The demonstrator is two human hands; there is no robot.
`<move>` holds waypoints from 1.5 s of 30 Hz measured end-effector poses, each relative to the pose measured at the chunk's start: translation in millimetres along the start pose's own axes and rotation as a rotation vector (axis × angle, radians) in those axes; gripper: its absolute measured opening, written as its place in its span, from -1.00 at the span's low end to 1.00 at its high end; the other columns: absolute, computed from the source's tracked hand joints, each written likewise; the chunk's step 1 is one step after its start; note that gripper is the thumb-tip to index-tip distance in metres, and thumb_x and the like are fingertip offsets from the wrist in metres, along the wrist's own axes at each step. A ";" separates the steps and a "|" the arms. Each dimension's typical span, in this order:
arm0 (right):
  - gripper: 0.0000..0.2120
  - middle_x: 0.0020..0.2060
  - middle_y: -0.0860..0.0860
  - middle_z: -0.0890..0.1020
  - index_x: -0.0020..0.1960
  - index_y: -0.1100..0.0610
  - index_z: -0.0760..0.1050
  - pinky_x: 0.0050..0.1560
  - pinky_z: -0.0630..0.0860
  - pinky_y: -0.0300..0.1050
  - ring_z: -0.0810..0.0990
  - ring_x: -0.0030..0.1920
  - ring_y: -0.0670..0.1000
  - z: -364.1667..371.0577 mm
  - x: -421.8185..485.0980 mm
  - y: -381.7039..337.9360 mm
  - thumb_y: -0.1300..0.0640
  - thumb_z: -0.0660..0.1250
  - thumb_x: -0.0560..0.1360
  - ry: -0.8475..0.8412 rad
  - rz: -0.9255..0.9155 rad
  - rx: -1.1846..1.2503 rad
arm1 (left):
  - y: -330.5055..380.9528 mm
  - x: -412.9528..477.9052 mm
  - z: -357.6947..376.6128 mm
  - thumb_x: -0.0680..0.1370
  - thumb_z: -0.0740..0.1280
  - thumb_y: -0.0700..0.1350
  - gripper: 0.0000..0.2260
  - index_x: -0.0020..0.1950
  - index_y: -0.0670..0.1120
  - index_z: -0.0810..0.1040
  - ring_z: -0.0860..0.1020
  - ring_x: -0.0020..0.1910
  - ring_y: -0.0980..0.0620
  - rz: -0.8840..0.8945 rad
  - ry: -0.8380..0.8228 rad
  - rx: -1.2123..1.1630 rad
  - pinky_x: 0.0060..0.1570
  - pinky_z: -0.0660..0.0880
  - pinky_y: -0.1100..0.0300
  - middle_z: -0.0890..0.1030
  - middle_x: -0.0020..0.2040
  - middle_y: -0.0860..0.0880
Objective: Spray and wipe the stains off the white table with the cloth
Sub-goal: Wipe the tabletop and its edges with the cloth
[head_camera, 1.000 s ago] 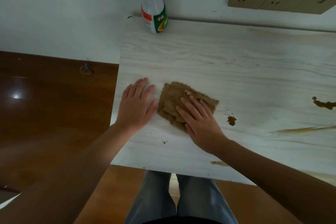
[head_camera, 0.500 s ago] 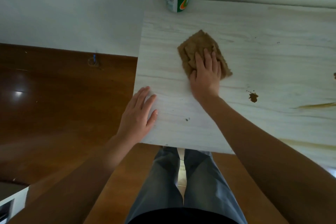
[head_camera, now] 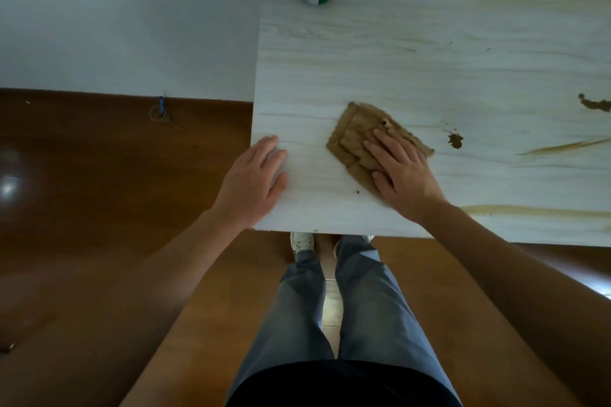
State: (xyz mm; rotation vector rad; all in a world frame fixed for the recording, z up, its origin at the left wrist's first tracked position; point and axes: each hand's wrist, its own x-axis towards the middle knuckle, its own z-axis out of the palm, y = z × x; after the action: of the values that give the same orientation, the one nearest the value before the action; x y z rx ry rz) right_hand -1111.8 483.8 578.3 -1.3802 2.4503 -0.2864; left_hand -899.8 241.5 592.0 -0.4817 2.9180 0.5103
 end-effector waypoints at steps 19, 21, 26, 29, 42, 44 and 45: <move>-0.50 0.55 0.03 0.30 0.54 -0.03 0.31 0.56 0.09 0.25 0.16 0.56 0.16 9.5 1.0 -13.0 0.09 0.11 0.60 0.097 0.172 0.155 | 7.2 -5.4 2.6 0.72 0.08 0.05 -0.55 0.54 -0.14 0.34 0.15 0.63 -0.09 -0.053 0.018 -0.028 0.57 0.08 0.05 0.24 0.62 -0.12; -0.47 0.56 0.03 0.27 0.55 -0.02 0.30 0.57 0.07 0.22 0.14 0.57 0.16 9.2 4.8 -7.7 0.07 0.10 0.58 0.098 0.178 0.151 | 13.5 -5.2 5.7 0.72 0.04 0.08 -0.53 0.55 -0.14 0.33 0.14 0.64 -0.09 -0.095 0.021 -0.024 0.58 0.10 0.02 0.23 0.63 -0.13; -0.50 0.59 0.07 0.21 0.57 0.05 0.26 0.59 0.00 0.17 0.07 0.60 0.16 18.7 -5.8 -24.0 0.13 0.16 0.64 0.112 0.210 0.128 | 17.4 -11.6 6.2 0.72 0.02 0.09 -0.49 0.58 -0.15 0.28 0.15 0.64 -0.13 -0.093 0.011 0.025 0.59 0.14 -0.05 0.22 0.63 -0.16; -0.50 0.59 0.10 0.19 0.58 0.07 0.23 0.59 -0.02 0.21 0.05 0.60 0.18 30.1 -28.1 -43.7 0.09 0.12 0.64 0.121 0.188 0.086 | 9.3 -17.2 1.4 0.70 0.06 0.08 -0.51 0.56 -0.16 0.30 0.19 0.62 -0.15 -0.025 0.002 0.070 0.57 0.23 -0.07 0.25 0.61 -0.18; -0.50 0.58 0.06 0.22 0.55 0.04 0.27 0.58 0.02 0.21 0.05 0.60 0.14 51.9 -40.4 -83.7 0.10 0.16 0.61 0.211 0.316 0.124 | -15.4 0.7 1.0 0.70 0.14 0.01 -0.64 0.41 -0.15 0.41 0.29 0.56 -0.16 0.110 0.030 0.040 0.49 0.36 -0.04 0.34 0.53 -0.16; -0.50 0.59 0.07 0.21 0.55 0.05 0.28 0.59 -0.01 0.20 0.04 0.60 0.15 61.3 -36.9 -117.0 0.12 0.16 0.61 0.244 0.426 0.176 | -21.3 3.9 -1.5 0.70 0.13 0.01 -0.65 0.41 -0.14 0.41 0.30 0.55 -0.15 0.138 0.023 0.037 0.49 0.37 -0.05 0.35 0.52 -0.16; -0.50 0.58 0.07 0.21 0.55 0.06 0.29 0.58 0.00 0.21 0.04 0.60 0.15 65.2 -37.0 -132.8 0.11 0.15 0.61 0.246 0.433 0.190 | -23.9 5.1 -2.7 0.70 0.13 0.01 -0.64 0.42 -0.14 0.41 0.31 0.54 -0.15 0.149 0.019 0.028 0.48 0.38 -0.06 0.35 0.52 -0.15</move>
State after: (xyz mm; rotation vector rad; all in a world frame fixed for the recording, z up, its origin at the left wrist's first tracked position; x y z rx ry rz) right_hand -964.6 445.9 566.8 -0.7490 2.7527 -0.5920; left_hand -896.8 217.8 586.2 -0.2677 2.9899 0.4852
